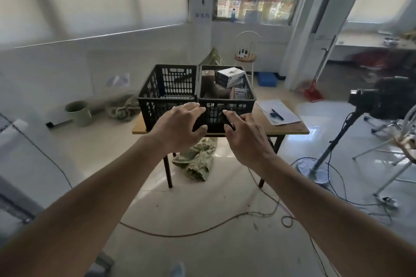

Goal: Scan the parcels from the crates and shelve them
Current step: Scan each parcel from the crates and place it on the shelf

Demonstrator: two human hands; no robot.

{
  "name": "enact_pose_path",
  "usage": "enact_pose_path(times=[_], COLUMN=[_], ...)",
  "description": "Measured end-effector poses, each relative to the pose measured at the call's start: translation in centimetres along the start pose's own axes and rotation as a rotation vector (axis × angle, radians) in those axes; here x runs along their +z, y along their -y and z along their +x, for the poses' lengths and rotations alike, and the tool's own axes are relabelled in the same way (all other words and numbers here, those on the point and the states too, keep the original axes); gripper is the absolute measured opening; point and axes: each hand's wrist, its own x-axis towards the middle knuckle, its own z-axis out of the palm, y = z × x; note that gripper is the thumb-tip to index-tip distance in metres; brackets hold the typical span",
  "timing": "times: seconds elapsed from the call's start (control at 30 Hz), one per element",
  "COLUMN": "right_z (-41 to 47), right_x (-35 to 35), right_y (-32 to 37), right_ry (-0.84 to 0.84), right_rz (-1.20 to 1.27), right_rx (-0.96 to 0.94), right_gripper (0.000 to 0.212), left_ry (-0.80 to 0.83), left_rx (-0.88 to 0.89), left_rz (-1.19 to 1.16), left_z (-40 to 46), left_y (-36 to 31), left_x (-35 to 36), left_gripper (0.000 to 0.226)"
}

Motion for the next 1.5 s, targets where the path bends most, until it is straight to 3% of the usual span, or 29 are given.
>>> enact_pose_path(times=[0.37, 0.73, 1.1, 1.5], right_z=[19.8, 35.2, 49.8, 57.6], right_x=[7.9, 10.4, 13.0, 14.4], right_y=[-5.5, -14.1, -27.0, -33.0], right_ry=[-0.026, 0.000, 0.111, 0.210], right_rz=[-0.037, -0.008, 0.057, 0.105], right_rx=[0.151, 0.229, 0.168, 0.139], right_gripper=[0.051, 0.050, 0.050, 0.050], left_ry=[0.092, 0.178, 0.277, 0.182], left_rx=[0.125, 0.131, -0.128, -0.380], left_rz=[-0.093, -0.068, -0.101, -0.215], left_z=[23.0, 40.7, 56.6, 67.4], left_y=[10.5, 12.7, 10.5, 12.3], left_x=[6.4, 11.9, 20.5, 26.8], left_gripper=[0.056, 0.060, 0.060, 0.047])
